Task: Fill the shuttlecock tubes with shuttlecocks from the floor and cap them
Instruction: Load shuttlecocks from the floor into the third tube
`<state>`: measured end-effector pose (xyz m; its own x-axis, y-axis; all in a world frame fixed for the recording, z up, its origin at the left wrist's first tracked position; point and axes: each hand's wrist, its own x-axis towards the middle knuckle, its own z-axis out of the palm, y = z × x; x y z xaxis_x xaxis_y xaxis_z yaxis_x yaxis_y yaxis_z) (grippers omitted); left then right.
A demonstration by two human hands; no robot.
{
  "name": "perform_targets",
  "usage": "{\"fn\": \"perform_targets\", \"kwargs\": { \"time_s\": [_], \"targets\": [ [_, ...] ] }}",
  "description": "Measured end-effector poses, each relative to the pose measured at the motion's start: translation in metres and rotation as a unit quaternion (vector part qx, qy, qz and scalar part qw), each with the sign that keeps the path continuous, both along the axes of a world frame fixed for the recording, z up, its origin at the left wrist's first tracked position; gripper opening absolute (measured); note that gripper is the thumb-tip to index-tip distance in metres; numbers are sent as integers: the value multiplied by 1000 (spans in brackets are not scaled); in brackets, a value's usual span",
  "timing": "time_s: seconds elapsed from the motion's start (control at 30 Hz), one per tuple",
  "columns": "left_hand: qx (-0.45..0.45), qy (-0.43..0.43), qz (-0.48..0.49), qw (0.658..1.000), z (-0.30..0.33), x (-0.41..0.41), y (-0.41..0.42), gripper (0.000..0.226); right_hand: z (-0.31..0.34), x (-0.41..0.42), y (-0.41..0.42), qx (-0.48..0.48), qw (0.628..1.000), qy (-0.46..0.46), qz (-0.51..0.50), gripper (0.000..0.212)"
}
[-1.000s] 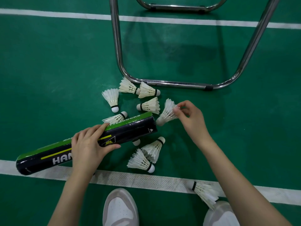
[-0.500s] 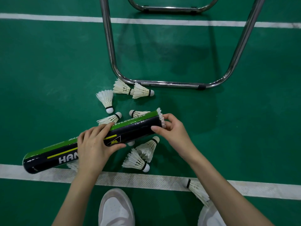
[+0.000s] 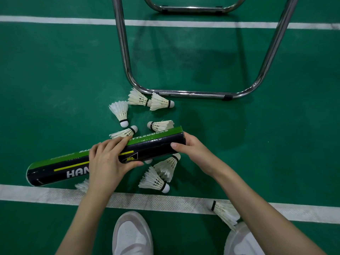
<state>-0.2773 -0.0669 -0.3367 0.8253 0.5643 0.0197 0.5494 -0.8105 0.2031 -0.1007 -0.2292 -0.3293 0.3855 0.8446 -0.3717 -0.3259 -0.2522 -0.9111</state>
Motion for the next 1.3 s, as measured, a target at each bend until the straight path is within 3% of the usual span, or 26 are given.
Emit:
{"fn": "perform_targets", "kwargs": {
  "time_s": [0.17, 0.3, 0.43, 0.87, 1.03, 1.17, 1.3],
  "targets": [
    [-7, 2, 11, 1000, -5, -6, 2, 84, -4, 0, 6, -15, 999, -29, 15, 26],
    [4, 6, 26, 1000, -6, -19, 15, 85, -11, 8, 4, -39, 995, -83, -51, 8],
    [26, 3, 50, 998, -3, -31, 30, 87, -16, 16, 4, -45, 992, -77, -90, 15],
    [15, 13, 64, 998, -8, -36, 35, 87, -31, 17, 45, -103, 990, -94, 6, 35],
    [15, 7, 61, 998, -8, -36, 35, 87, -27, 20, 33, -82, 991, -88, -55, 31],
    [13, 8, 65, 998, -7, -36, 34, 88, -18, 19, 16, -43, 976, -142, -163, 12],
    [11, 2, 62, 998, -5, -34, 31, 89, -5, 14, 1, -29, 957, -195, -213, 21]
  ]
}}
